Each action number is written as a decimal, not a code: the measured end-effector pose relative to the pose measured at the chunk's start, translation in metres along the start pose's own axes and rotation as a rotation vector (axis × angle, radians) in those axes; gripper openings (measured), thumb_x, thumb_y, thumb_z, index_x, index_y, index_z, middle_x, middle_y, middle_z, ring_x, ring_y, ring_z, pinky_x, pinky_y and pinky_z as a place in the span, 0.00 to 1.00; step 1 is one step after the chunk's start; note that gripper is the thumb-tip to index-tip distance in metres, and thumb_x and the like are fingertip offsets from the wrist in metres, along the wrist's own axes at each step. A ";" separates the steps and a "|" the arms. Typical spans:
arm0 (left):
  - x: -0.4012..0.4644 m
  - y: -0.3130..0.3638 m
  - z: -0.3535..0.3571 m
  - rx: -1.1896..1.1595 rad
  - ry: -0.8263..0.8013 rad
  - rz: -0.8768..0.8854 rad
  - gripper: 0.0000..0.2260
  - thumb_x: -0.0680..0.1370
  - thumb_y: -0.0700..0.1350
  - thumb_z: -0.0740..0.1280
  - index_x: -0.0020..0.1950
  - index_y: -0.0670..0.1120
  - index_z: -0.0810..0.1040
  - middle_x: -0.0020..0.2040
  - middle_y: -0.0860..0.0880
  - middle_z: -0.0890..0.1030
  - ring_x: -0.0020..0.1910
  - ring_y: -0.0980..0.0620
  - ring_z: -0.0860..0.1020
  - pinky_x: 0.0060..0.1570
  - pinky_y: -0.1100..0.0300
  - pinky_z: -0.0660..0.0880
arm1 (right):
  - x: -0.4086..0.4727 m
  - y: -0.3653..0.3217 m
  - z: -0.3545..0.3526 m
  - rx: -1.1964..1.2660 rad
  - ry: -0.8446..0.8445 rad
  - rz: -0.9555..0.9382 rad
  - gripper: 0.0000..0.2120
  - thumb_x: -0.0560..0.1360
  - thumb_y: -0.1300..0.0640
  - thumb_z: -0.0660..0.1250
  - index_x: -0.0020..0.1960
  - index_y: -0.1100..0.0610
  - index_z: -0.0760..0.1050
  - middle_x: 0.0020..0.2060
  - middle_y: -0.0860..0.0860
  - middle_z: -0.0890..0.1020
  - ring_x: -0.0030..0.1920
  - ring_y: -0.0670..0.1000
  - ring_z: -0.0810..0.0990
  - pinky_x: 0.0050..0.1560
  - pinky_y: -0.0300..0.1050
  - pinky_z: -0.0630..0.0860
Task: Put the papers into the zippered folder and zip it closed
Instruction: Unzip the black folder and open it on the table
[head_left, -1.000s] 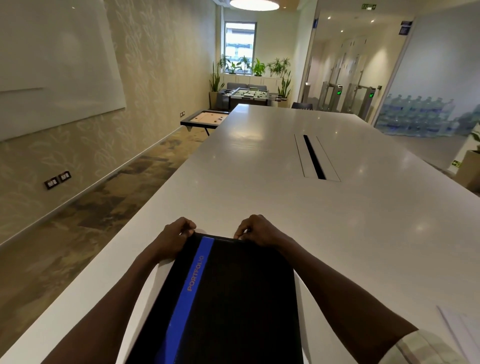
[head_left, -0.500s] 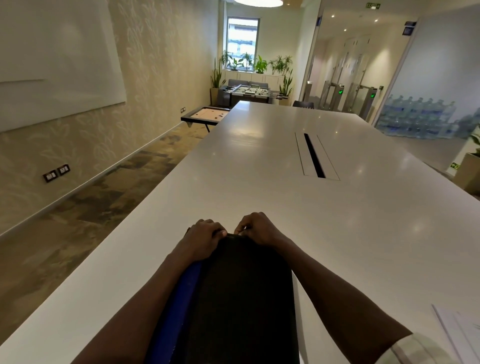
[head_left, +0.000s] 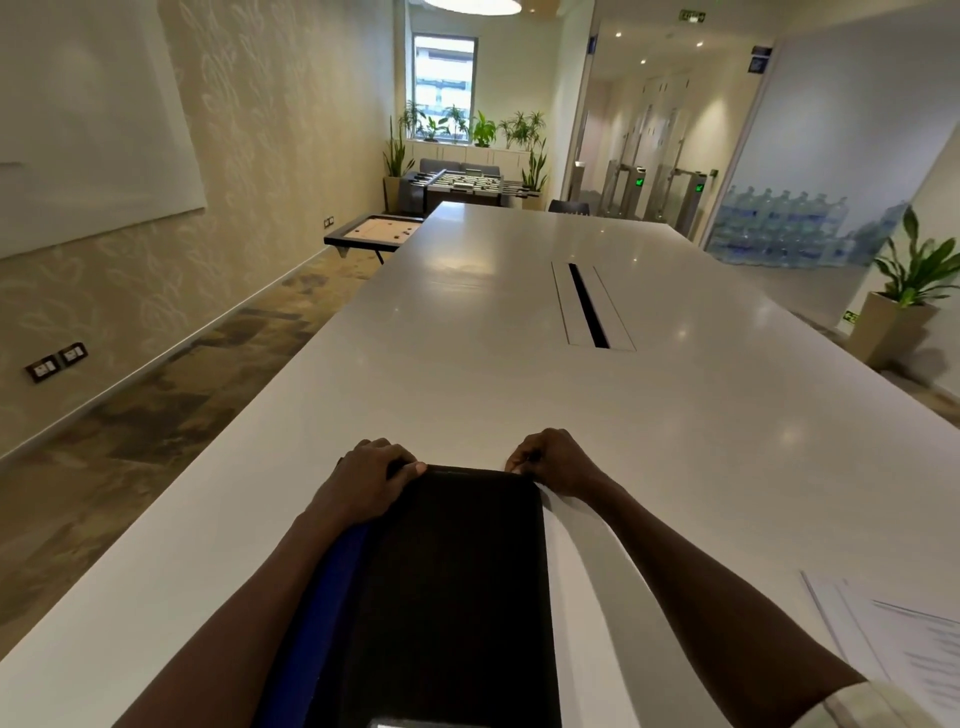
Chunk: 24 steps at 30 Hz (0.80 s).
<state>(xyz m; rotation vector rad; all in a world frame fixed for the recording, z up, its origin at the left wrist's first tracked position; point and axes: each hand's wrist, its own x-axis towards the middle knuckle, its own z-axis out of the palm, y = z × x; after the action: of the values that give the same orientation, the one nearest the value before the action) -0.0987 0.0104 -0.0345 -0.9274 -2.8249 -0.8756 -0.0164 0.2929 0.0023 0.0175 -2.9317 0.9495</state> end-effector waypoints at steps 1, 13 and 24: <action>0.000 0.000 0.000 0.008 -0.002 0.002 0.13 0.78 0.60 0.63 0.52 0.55 0.81 0.51 0.53 0.80 0.53 0.53 0.75 0.56 0.53 0.73 | -0.005 0.003 -0.001 0.019 0.019 0.009 0.09 0.69 0.71 0.71 0.44 0.62 0.86 0.42 0.56 0.87 0.40 0.44 0.81 0.41 0.25 0.71; 0.015 0.027 -0.002 0.061 -0.209 -0.017 0.12 0.82 0.48 0.59 0.61 0.54 0.78 0.61 0.49 0.79 0.63 0.44 0.71 0.65 0.48 0.67 | -0.030 -0.002 0.012 0.114 0.166 0.140 0.09 0.70 0.65 0.69 0.42 0.54 0.86 0.41 0.49 0.87 0.46 0.50 0.83 0.53 0.52 0.80; 0.017 0.054 0.025 -0.021 -0.152 -0.017 0.11 0.80 0.53 0.63 0.58 0.53 0.81 0.58 0.49 0.80 0.60 0.47 0.74 0.63 0.51 0.68 | -0.041 0.003 0.013 0.047 0.242 0.140 0.10 0.68 0.65 0.68 0.40 0.55 0.86 0.39 0.50 0.87 0.43 0.48 0.83 0.47 0.46 0.79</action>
<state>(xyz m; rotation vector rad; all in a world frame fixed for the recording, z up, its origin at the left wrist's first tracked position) -0.0792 0.0684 -0.0252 -1.0155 -2.9600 -0.8744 0.0239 0.2873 -0.0127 -0.2829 -2.7160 0.9627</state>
